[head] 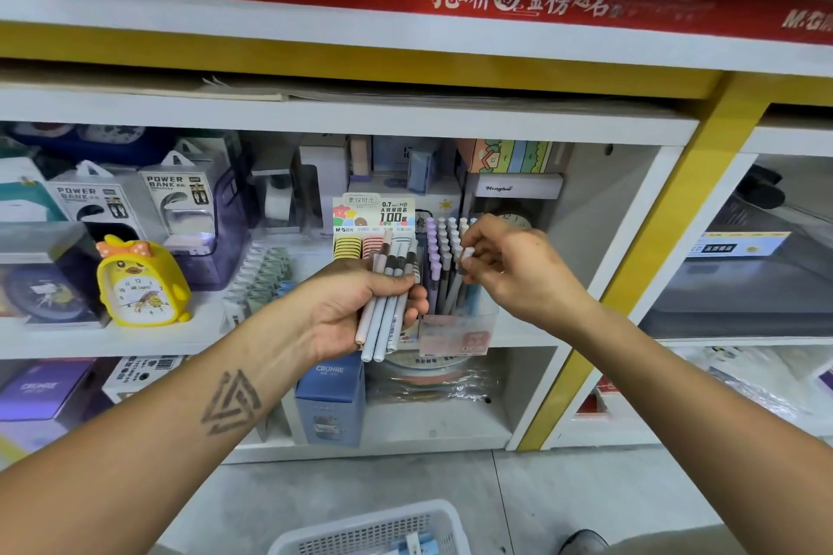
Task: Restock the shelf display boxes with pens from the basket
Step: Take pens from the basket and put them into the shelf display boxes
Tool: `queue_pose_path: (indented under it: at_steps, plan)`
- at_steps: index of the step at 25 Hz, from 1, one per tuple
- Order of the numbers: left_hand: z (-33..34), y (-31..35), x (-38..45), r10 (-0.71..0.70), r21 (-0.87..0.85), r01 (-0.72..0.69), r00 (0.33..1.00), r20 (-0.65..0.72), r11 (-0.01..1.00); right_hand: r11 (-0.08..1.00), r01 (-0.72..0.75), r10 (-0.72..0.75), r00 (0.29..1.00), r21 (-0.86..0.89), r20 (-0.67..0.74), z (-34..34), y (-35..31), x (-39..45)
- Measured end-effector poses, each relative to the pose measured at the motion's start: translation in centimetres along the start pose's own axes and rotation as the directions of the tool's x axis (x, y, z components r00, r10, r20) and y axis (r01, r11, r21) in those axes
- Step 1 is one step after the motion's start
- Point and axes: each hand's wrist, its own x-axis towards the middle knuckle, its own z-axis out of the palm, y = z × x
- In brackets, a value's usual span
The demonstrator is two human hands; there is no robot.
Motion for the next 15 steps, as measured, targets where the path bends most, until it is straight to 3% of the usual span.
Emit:
queue_pose_path:
  at_steps: [4, 11, 15]
  plan:
    - [-0.1, 0.1, -0.3, -0.003, 0.0, 0.003, 1.0, 0.002, 1.0, 1.0, -0.01, 0.01, 0.999, 0.008, -0.032, -0.5, 0.2, 0.0]
    - [0.1, -0.1, -0.3, 0.006, 0.008, -0.006, 1.0, 0.002, 1.0, 0.998, 0.054, -0.054, 0.996, 0.011, 0.067, -0.8, -0.4, -0.5]
    - [0.0, -0.1, -0.4, 0.005, 0.01, -0.005, 1.0, 0.006, 1.0, 1.0, -0.01, 0.009, 1.0, -0.026, -0.021, -1.2, 0.1, -0.3]
